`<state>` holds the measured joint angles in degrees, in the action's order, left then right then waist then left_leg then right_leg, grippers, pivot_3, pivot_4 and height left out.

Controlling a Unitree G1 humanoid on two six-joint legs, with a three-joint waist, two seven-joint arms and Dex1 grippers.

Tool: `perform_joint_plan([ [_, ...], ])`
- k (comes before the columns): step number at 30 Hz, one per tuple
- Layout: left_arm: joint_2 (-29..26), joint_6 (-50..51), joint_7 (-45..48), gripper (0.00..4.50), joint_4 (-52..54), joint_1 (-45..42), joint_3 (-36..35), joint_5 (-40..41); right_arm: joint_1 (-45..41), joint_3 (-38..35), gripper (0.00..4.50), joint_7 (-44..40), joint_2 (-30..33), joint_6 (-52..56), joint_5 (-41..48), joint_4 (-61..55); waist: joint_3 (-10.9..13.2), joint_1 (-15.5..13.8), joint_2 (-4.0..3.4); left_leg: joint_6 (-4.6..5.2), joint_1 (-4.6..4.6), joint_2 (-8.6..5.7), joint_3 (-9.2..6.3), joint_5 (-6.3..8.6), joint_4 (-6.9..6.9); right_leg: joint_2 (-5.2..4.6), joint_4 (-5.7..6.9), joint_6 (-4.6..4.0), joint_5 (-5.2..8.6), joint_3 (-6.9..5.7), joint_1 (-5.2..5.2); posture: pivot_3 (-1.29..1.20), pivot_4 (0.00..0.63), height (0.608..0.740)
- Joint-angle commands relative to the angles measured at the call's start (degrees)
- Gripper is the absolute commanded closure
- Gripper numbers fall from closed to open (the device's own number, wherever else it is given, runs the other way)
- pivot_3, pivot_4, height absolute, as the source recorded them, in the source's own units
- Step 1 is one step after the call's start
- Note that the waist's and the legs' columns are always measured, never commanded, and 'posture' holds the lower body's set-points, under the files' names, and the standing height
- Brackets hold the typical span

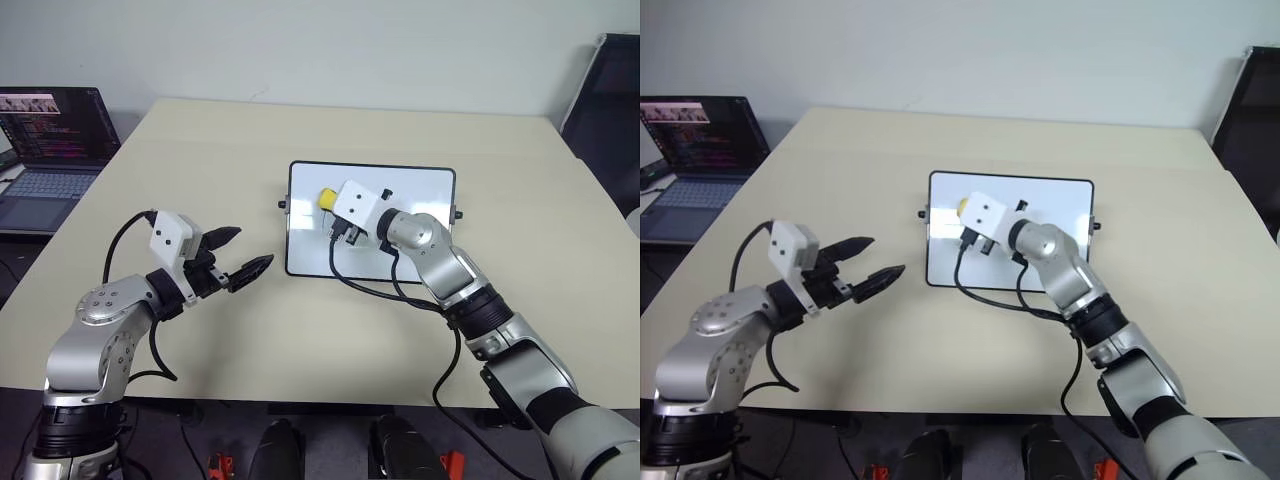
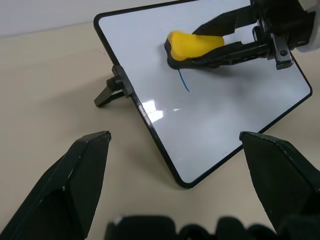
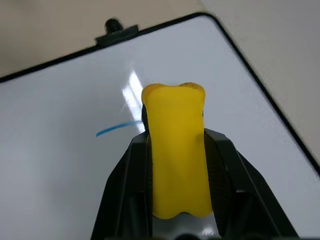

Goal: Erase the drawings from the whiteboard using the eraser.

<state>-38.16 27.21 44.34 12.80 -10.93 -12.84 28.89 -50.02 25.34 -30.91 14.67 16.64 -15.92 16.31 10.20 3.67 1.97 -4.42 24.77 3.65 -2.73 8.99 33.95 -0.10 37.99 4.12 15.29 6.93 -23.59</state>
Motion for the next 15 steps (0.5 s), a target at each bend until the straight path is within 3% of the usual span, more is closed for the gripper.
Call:
perform_joint_plan([
  [1, -0.2, -0.9, -0.1, 0.00, 2.0, 0.3, -0.7, 0.1, 2.3, 2.1, 3.41, -5.4, 2.0, 1.3, -0.9, -2.4, 0.0, 0.0, 0.00, 0.00, -0.01, 0.00, 0.00, 0.00, 0.00, 0.00, 0.02, 0.01, 0.01, 0.00, 0.00, 0.00, 0.150, 0.740],
  [5, -0.1, -1.1, -0.1, 0.00, 1.9, 0.3, -0.5, 0.1, 2.0, 4.0, 3.41, -7.3, 3.9, -0.5, -4.0, -3.5, 0.0, 0.0, 0.00, 0.00, -0.04, 0.00, -0.02, -0.01, 0.07, 0.01, 0.09, -0.21, 0.13, 0.00, 0.02, 0.00, 0.150, 0.740],
  [11, 0.3, -1.6, 0.3, 0.00, 1.2, 0.1, -0.1, 0.0, -2.8, 0.5, 3.41, 4.4, 1.6, -4.5, -7.9, 0.9, 0.0, 0.0, 0.00, -0.01, -0.08, 0.00, -0.02, -0.04, 0.14, 0.01, 0.10, -0.29, 0.03, 0.01, 0.03, 0.00, 0.150, 0.740],
  [15, 0.6, -1.9, 0.4, 0.00, 1.0, 0.1, 0.2, -0.1, -2.0, 1.2, 3.41, 2.4, 1.7, -5.5, -7.8, 0.9, 0.0, 0.0, 0.00, -0.01, -0.06, 0.00, -0.01, -0.05, 0.10, 0.00, 0.04, -0.27, 0.05, 0.01, 0.04, 0.00, 0.150, 0.740],
])
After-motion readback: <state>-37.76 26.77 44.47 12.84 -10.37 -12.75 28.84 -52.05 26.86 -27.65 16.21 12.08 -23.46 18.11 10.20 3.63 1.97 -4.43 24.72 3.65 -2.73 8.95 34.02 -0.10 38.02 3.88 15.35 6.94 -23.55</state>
